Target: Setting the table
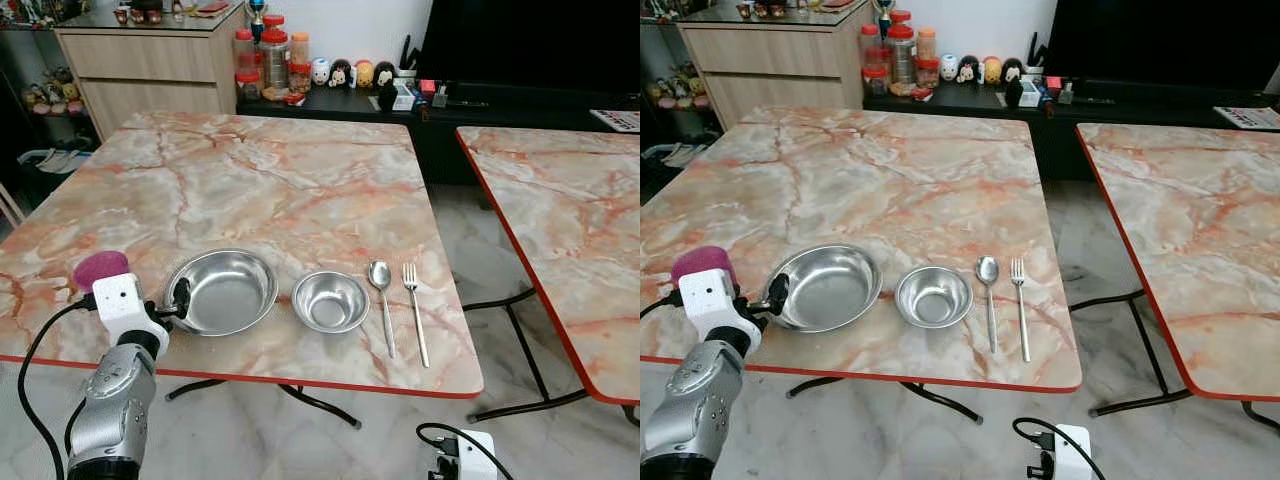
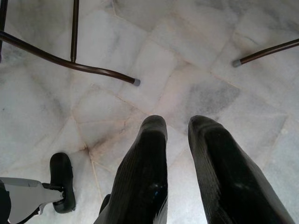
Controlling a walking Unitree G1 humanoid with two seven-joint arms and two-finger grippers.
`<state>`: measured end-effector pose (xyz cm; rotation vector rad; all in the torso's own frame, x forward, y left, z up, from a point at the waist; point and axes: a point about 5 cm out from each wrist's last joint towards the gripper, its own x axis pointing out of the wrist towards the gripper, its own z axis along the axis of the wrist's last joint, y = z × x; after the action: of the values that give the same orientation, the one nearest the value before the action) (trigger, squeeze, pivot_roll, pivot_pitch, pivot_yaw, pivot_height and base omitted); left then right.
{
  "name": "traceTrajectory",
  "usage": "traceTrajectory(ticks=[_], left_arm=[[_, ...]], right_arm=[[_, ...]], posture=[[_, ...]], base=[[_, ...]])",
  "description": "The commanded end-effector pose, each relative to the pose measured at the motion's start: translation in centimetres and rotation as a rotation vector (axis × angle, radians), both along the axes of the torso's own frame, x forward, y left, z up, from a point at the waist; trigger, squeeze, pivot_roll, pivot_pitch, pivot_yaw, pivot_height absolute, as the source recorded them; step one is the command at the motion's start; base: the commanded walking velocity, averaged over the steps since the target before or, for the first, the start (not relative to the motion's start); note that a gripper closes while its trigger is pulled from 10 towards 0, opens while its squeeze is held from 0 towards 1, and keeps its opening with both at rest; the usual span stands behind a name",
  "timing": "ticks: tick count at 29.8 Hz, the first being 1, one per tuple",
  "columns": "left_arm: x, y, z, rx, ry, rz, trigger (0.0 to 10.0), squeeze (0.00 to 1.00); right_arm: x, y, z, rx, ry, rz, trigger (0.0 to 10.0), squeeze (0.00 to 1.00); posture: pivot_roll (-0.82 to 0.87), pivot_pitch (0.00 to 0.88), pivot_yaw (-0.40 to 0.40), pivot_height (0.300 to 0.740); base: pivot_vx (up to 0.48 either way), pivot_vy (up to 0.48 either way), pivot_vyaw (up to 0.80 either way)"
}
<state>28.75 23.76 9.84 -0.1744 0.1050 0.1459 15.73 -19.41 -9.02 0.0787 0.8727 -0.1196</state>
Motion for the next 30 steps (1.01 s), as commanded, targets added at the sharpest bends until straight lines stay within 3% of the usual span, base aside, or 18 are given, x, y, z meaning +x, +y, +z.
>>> traceTrajectory(ticks=[1,10,24,30], left_arm=[[0.4,-0.2,1.2,0.001,-0.030,-0.028,10.0,0.00],[0.6,0.0,1.0,-0.051,0.014,-0.015,10.0,0.00],[0.9,0.1,1.4,-0.037,0.056,-0.011,10.0,0.00],[0.7,-1.2,-0.2,-0.088,0.124,-0.067,10.0,0.00]], right_arm=[[0.1,0.0,0.0,-0.001,0.000,0.003,10.0,0.00],[0.1,0.1,0.0,0.002,0.000,0.003,10.0,0.00],[0.0,0.1,0.0,0.007,0.001,-0.006,10.0,0.00],[0.1,0.3,0.0,0.012,-0.001,-0.010,10.0,0.00]], posture=[[0.06,0.000,-0.031,0.740],[0.06,0.000,-0.036,0.740],[0.06,0.000,-0.034,0.740],[0.06,0.000,-0.031,0.740]], base=[[0.000,0.000,0.00],[0.000,0.000,0.00],[0.000,0.000,0.00],[0.000,0.000,0.00]])
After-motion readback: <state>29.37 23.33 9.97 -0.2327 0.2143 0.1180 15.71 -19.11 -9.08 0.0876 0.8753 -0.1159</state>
